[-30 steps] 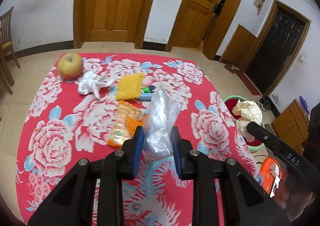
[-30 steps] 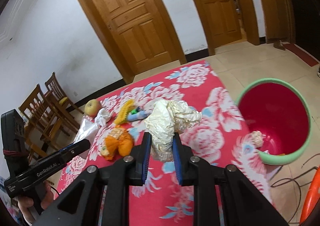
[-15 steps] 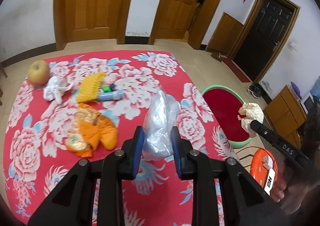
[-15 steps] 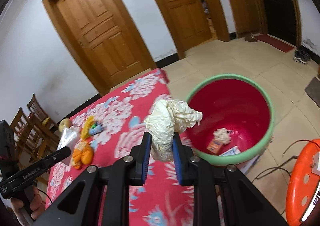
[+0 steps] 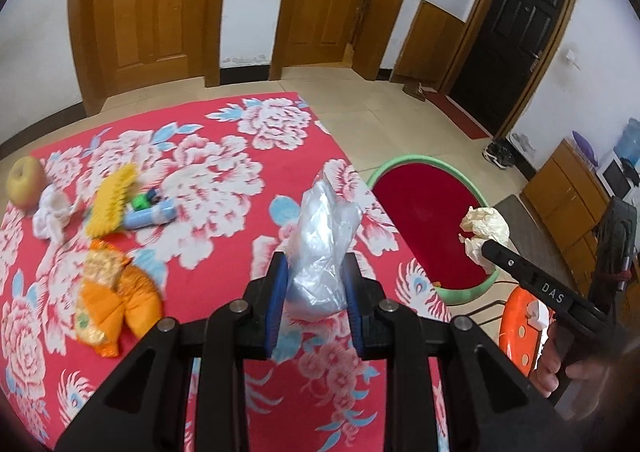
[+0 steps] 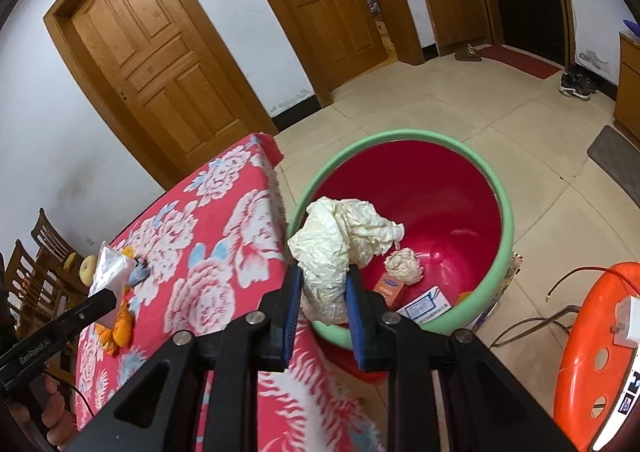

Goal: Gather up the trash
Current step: 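Carry the paper and plastic bag over the bucket and open both tools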

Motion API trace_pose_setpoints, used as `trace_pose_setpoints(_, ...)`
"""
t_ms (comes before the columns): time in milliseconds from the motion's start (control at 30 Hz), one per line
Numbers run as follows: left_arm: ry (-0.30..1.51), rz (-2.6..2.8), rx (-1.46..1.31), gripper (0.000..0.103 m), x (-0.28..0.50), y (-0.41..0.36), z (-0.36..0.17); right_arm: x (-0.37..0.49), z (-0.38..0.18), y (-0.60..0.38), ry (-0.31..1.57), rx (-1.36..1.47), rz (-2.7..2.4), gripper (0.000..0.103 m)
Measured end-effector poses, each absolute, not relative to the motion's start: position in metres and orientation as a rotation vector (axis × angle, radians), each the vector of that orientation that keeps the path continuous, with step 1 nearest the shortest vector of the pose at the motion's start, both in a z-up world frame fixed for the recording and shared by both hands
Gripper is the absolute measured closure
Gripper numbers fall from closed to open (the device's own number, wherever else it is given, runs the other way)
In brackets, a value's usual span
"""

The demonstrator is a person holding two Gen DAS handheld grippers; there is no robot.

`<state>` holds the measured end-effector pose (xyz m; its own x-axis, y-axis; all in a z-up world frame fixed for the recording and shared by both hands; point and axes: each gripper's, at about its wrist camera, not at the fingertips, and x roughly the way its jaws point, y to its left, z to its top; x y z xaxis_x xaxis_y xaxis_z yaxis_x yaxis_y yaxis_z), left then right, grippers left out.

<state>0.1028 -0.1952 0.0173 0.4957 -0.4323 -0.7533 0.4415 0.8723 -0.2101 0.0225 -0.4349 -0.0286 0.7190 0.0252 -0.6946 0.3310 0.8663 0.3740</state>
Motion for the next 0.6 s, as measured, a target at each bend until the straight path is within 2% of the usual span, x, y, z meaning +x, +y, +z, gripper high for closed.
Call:
trace_pose_setpoints(167,0.921,-0.561,0.032,0.076,0.113,-0.219,0.012,0.026,-0.037,-0.450,0.757,0.550,-0.202,0.074)
trace_pose_setpoints(300,0.929,-0.575,0.048,0.076,0.117,-0.236,0.009,0.025,-0.041,-0.460,0.748,0.584,-0.214,0.053)
trace_pose_setpoints(600,0.942,-0.624,0.103,0.076,0.119,-0.279,-0.003,0.007,-0.035,-0.471,0.704,0.607,-0.258,0.045)
